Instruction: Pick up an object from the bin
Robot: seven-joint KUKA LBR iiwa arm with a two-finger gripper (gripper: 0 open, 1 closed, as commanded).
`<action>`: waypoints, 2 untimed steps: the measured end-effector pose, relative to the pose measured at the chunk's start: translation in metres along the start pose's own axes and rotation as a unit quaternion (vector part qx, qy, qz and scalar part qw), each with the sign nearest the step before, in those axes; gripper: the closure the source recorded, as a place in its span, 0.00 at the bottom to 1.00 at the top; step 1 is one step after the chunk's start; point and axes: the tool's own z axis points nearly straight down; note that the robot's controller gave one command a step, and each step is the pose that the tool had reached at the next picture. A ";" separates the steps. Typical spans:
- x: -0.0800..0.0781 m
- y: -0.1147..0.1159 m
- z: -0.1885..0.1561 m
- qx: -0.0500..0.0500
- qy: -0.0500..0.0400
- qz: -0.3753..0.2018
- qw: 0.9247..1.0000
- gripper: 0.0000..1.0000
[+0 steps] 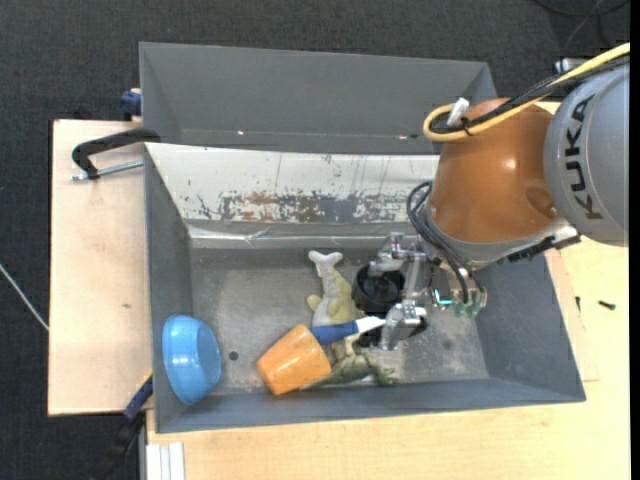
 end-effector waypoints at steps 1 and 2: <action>-0.008 -0.027 0.105 0.000 -0.013 -0.070 0.997 0.00; -0.014 -0.025 0.113 0.001 -0.008 -0.048 0.999 0.00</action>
Offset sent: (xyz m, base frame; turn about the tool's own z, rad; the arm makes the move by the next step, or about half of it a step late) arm 0.0013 -0.0312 -0.1233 -0.1421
